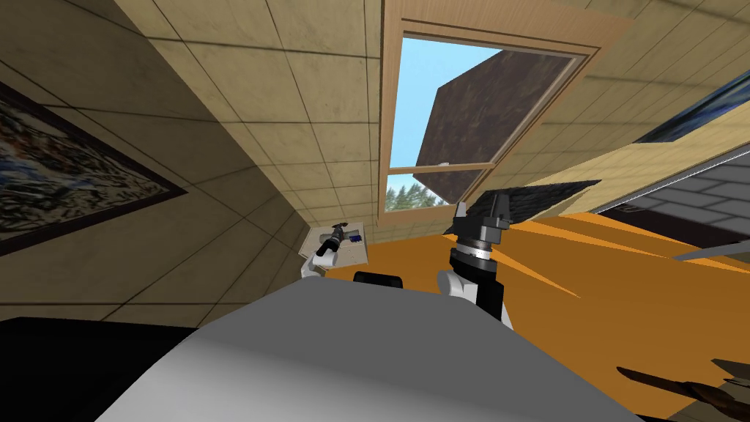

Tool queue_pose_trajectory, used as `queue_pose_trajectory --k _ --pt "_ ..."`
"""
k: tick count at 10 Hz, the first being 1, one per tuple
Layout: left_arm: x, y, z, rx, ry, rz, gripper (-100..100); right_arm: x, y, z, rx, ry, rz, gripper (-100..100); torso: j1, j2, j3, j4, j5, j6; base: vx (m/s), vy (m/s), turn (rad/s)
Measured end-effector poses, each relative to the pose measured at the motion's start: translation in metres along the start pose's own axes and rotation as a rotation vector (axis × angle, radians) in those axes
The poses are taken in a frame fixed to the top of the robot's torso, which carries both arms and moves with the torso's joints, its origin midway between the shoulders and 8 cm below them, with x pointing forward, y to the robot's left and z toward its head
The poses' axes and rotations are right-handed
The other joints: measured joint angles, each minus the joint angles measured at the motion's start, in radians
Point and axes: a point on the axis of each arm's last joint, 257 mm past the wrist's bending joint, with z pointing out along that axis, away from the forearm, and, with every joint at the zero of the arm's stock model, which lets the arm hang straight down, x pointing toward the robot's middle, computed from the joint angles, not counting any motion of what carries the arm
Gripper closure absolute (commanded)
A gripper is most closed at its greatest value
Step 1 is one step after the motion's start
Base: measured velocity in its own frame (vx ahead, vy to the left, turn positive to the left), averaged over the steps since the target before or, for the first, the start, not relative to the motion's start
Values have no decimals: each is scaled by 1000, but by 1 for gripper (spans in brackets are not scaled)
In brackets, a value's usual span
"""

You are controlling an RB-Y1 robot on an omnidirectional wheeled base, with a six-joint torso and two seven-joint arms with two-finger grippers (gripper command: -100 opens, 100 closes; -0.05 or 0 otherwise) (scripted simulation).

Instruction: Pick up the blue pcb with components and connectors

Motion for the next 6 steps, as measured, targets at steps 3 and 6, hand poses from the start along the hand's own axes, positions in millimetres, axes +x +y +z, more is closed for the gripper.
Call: queue_pose_trajectory --k 3,6 --pt "-8 40 2 -99 -24 2 -100 0 0 0 0 0 0 0 0 0 0 0 0 0 30 47 -75" --pt "-2 75 2 -186 -36 -11 -100 0 0 0 0 0 0 0 0 0 0 0 0 0 23 42 -81"
